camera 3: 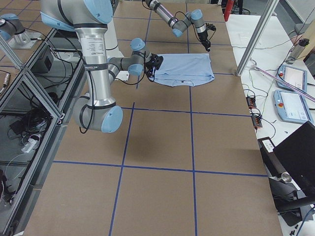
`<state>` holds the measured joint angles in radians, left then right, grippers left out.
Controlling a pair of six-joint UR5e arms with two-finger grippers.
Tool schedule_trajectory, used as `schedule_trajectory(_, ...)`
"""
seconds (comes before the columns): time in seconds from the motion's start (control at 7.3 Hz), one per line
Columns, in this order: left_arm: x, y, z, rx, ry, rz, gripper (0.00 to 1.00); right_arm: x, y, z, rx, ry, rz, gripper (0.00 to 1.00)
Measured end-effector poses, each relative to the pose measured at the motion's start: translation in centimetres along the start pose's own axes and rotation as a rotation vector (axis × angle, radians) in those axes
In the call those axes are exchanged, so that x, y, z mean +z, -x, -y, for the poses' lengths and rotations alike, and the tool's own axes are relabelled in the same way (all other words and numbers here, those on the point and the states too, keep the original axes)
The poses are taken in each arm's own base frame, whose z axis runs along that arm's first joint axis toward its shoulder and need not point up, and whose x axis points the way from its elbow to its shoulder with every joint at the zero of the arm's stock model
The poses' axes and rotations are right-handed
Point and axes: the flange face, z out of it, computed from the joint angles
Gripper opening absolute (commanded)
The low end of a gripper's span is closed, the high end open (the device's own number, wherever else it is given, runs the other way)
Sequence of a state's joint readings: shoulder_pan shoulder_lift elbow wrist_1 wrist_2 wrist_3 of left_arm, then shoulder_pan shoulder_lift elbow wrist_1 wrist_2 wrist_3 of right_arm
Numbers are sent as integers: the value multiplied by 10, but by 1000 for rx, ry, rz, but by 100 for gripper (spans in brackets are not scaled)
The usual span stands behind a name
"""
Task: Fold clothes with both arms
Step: 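Pull the shirt to center with the left gripper while the right folds inward, then press the folded side with the right gripper while the left holds the corner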
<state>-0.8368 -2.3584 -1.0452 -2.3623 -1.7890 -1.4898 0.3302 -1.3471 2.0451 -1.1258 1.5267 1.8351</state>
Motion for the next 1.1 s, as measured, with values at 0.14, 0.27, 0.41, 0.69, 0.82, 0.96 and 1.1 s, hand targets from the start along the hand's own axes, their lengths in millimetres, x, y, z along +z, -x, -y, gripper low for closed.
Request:
schedule_trajectory(0.14,-17,12,-7,6,4,-28,42,23,13,-5,-29,-12,-12,90)
schedule_trajectory(0.27,-31,26,-14,10,26,-46,42,48,26,-12,-115,-16,-32,74)
schedule_trajectory(0.41,-39,35,-20,12,58,-55,43,72,40,-20,-266,-15,-65,61)
schedule_trajectory(0.69,-48,41,-27,9,83,-66,43,101,62,-33,-571,-3,-134,46)
schedule_trajectory(0.82,-48,40,-30,4,90,-68,43,107,64,-35,-688,8,-153,45)
schedule_trajectory(0.96,-47,40,-35,-1,96,-69,43,111,65,-37,-776,16,-161,45)
schedule_trajectory(1.1,-46,40,-38,-3,100,-67,43,112,65,-39,-823,21,-162,45)
